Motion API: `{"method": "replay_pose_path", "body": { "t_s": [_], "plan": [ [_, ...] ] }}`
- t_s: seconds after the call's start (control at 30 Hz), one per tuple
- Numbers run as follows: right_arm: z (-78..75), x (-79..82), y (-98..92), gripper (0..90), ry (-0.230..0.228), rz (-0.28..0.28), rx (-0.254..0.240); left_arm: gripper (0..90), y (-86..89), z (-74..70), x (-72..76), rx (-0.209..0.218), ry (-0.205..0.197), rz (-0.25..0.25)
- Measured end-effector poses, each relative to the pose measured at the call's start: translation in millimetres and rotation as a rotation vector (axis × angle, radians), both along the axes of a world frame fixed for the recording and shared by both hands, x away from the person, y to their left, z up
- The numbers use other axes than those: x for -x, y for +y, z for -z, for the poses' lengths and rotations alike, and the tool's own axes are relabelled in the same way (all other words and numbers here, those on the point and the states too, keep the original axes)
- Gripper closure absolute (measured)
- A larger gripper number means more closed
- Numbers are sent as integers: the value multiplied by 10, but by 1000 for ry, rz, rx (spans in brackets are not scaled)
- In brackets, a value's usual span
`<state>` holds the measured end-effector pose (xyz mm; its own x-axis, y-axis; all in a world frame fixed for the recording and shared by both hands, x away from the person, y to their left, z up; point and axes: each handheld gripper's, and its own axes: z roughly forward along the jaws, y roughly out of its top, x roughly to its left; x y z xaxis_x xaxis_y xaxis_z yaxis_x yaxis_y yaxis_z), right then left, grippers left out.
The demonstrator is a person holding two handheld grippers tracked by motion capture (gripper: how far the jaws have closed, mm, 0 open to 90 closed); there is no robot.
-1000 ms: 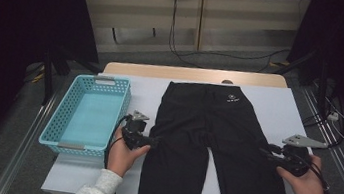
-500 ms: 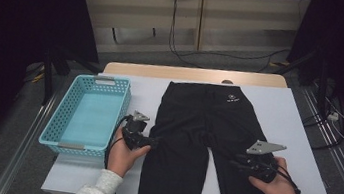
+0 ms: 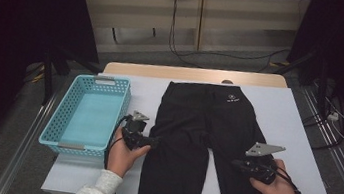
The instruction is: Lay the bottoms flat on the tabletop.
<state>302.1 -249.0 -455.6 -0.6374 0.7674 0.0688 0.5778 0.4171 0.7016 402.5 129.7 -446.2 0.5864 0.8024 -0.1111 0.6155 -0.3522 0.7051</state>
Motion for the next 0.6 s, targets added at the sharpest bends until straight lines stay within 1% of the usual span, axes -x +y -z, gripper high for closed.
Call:
{"method": "replay_pose_path", "body": {
  "t_s": [0.07,0.13,0.2,0.23,0.27,0.3,0.33,0.4,0.43,0.47,0.5,0.53,0.57,0.6],
  "plan": [
    [-5,17,3,883,-5,-13,4,171,12,-4,1,-14,9,17],
    [-8,24,0,871,-8,-9,5,171,10,3,2,-8,6,7],
    [-16,25,0,870,-8,-14,2,168,7,5,7,-6,7,8],
    [-22,25,2,855,-10,-16,4,168,5,6,12,-5,12,10],
    [-31,23,1,823,-16,-12,1,168,4,9,15,-9,8,9],
    [-42,22,0,781,-29,-11,-14,168,11,3,14,-13,13,13],
    [-55,22,2,725,-45,-8,-34,166,8,2,19,-4,11,8],
    [-74,12,7,613,-71,21,-49,164,18,-7,29,-14,8,10],
    [-81,2,12,563,-82,31,-53,164,20,-5,34,-12,8,10],
    [-87,-9,13,546,-91,43,-63,163,18,0,43,-4,9,0],
    [-95,-18,12,537,-99,49,-71,163,28,1,47,-7,9,2],
    [-100,-29,13,501,-110,51,-79,163,36,1,57,-4,16,1],
    [-105,-41,14,469,-122,60,-86,163,49,1,65,-10,12,1],
    [-112,-56,14,459,-126,67,-91,163,61,4,74,-10,11,-4]
  ]
}}
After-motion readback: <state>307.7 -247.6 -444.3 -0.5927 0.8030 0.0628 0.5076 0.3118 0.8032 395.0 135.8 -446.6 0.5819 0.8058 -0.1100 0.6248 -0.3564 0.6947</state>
